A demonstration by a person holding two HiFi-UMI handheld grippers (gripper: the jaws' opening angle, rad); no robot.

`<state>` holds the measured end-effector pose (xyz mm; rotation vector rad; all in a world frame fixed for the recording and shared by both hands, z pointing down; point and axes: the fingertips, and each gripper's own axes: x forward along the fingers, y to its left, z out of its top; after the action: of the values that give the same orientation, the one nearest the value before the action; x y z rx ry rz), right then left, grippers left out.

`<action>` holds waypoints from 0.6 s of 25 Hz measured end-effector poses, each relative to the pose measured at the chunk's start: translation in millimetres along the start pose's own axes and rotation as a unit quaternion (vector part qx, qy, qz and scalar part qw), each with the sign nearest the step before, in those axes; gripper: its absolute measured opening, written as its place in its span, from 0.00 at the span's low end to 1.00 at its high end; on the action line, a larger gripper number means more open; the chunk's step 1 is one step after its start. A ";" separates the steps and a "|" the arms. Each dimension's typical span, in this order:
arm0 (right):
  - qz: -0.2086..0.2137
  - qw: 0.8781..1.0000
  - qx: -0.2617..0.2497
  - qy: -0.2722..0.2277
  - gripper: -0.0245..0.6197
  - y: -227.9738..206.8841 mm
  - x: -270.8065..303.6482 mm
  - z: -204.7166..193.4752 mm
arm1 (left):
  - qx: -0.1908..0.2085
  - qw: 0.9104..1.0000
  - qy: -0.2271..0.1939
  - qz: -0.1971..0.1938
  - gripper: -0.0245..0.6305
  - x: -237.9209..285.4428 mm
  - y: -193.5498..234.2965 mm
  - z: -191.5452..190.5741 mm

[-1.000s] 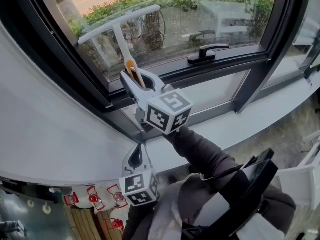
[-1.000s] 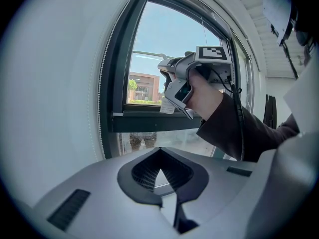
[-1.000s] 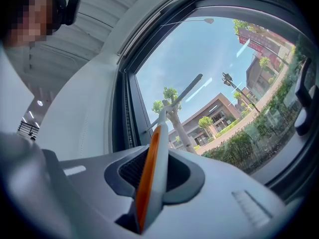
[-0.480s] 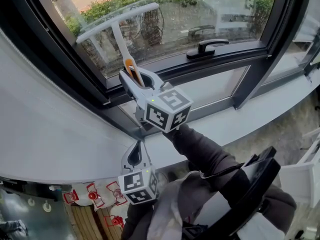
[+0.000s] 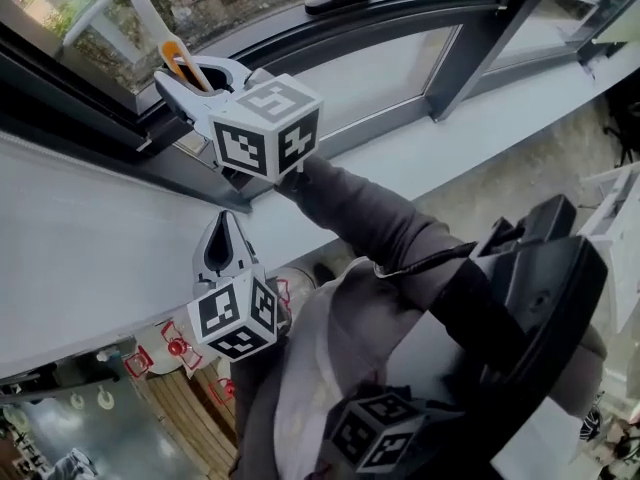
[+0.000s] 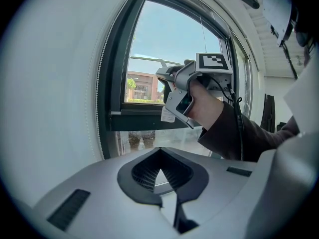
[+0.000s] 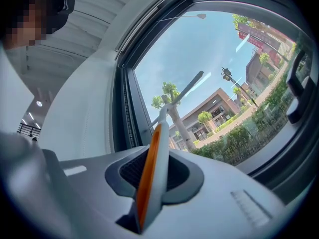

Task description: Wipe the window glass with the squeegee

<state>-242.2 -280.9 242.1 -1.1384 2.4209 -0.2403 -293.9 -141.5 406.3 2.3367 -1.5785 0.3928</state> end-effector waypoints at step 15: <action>-0.002 1.000 0.010 0.012 0.12 -4.2 -12.3 -16.1 | 0.000 1.000 0.014 -0.001 0.04 -1.7 -1.8 -11.9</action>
<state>-240.0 -274.8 261.8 -1.1377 2.4318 -0.2804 -293.6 -134.8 416.5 2.3220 -1.5641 0.4241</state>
